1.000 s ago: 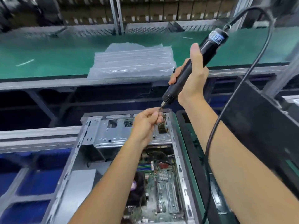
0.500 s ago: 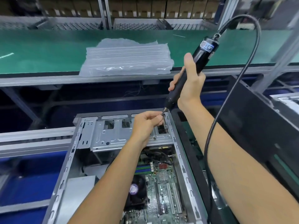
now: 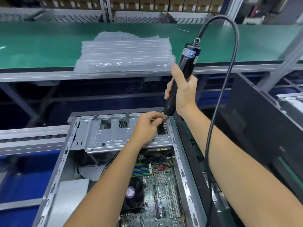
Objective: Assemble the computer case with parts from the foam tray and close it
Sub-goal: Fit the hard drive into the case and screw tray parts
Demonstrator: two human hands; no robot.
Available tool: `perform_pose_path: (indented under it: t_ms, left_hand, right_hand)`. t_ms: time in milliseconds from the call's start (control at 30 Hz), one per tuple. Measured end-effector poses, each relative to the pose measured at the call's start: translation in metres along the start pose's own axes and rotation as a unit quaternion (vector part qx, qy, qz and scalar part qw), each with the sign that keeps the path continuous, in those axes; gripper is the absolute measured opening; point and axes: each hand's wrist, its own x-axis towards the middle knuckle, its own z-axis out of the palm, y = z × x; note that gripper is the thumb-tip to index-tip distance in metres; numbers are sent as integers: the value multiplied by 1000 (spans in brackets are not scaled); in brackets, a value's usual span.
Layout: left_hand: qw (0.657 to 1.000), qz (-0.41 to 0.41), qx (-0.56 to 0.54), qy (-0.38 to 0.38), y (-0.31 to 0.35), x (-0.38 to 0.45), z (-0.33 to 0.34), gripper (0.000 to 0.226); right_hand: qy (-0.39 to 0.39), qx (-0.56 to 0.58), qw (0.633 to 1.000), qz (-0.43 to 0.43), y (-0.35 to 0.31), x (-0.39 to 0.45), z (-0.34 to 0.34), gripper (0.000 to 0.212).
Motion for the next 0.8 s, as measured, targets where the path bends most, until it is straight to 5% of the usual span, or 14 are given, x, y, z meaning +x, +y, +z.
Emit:
perform_pose_path:
  t_ms: [100,333,800]
  left_hand:
    - [994,-4,100,49,-9,3,1,22]
    - [972,83,219,1,-19,8,3,15]
    - [968,103,226,-27,-19,11,5,12]
  right_hand:
    - [-14,-33,999,-10,8,-3,-2,28]
    - [-31,-67,997,-19,16,-8,-2,27]
    - [-16,-52,998,-19,19,-6,-7,24]
